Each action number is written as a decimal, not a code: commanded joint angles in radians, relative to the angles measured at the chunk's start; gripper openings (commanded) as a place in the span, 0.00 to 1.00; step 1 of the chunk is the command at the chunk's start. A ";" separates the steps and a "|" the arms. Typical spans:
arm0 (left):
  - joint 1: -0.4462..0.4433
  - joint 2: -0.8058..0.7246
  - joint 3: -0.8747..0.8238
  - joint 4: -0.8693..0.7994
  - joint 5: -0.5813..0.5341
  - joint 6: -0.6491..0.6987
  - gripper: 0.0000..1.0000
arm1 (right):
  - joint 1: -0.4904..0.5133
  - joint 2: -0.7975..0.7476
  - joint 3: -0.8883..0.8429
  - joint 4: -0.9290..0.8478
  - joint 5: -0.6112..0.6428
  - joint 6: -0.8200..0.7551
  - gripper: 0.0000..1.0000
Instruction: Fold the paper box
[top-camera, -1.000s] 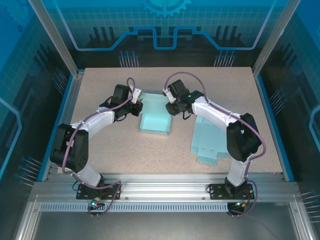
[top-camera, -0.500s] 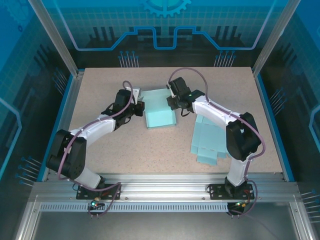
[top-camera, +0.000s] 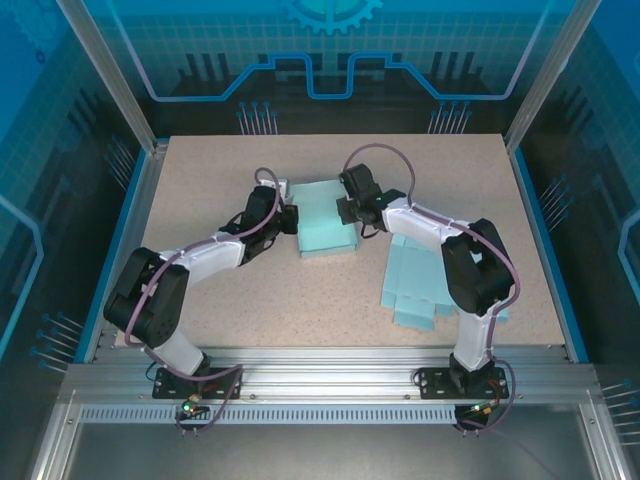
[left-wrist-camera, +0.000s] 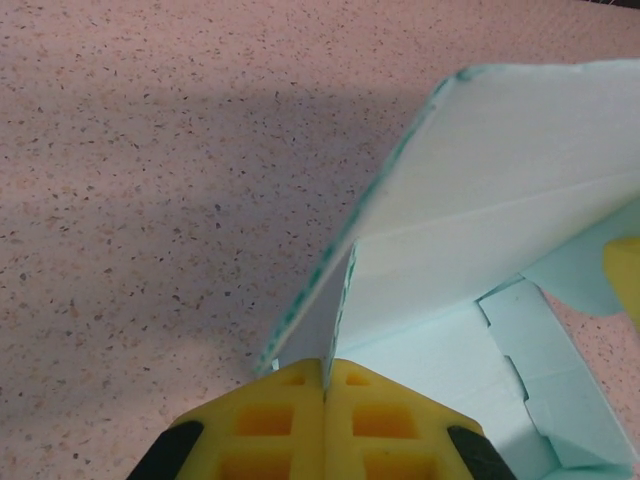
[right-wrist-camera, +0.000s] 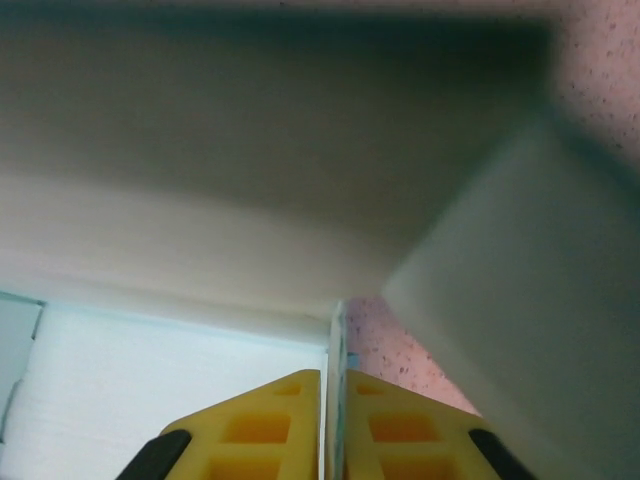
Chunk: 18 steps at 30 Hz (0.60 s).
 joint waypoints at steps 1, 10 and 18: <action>-0.039 0.012 -0.034 0.081 0.010 -0.060 0.00 | 0.022 -0.061 -0.070 0.094 -0.007 0.041 0.12; -0.091 0.013 -0.111 0.123 -0.004 -0.107 0.00 | 0.042 -0.110 -0.220 0.205 0.012 0.051 0.12; -0.128 0.020 -0.148 0.158 -0.003 -0.194 0.00 | 0.062 -0.109 -0.266 0.237 0.039 0.052 0.10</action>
